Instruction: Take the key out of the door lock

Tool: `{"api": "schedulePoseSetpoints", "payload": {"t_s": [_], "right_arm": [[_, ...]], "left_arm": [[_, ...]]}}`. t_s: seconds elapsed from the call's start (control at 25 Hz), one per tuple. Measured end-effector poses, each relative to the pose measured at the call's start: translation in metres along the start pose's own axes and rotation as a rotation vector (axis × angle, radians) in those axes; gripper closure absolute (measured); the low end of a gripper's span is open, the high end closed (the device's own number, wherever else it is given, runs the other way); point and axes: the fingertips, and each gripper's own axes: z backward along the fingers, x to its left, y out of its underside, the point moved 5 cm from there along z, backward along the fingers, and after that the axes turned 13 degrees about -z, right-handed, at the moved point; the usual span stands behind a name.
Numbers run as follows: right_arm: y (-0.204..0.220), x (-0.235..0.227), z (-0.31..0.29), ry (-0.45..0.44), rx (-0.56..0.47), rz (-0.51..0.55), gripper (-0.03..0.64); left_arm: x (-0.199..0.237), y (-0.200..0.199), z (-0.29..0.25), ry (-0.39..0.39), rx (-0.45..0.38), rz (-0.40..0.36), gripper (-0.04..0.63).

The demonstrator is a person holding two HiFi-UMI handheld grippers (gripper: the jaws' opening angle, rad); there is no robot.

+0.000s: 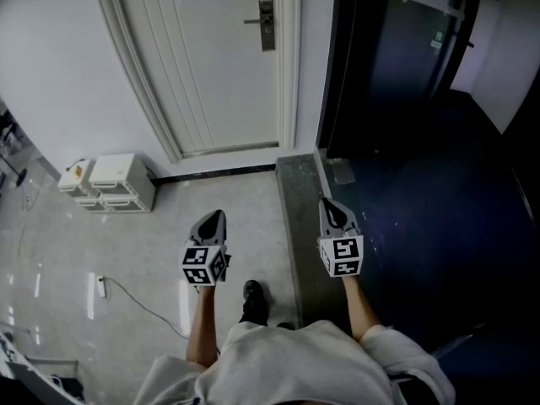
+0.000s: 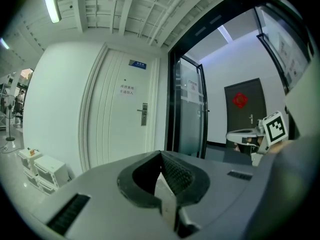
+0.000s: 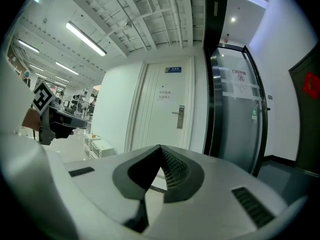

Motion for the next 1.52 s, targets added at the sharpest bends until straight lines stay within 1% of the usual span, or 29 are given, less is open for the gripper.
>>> {"api": "schedulePoseSetpoints", "payload": {"t_s": [0.24, 0.56, 0.92, 1.16, 1.52], "right_arm": [[-0.001, 0.001, -0.042, -0.003, 0.003, 0.010, 0.594], [-0.015, -0.003, -0.135, 0.023, 0.010, 0.017, 0.594], [-0.053, -0.008, -0.263, 0.046, -0.025, 0.031, 0.594], [-0.079, -0.014, -0.340, 0.067, -0.054, 0.040, 0.594], [-0.087, -0.028, -0.428, 0.116, -0.071, 0.028, 0.594]], "left_arm": [[0.024, 0.005, -0.034, 0.010, -0.004, 0.010, 0.577], [0.085, 0.010, -0.110, 0.029, -0.005, 0.030, 0.577], [0.177, -0.012, -0.212, 0.037, -0.016, 0.028, 0.577], [0.230, -0.032, -0.278, 0.055, -0.039, 0.014, 0.577], [0.285, -0.045, -0.364, 0.096, -0.056, -0.014, 0.577]]}}
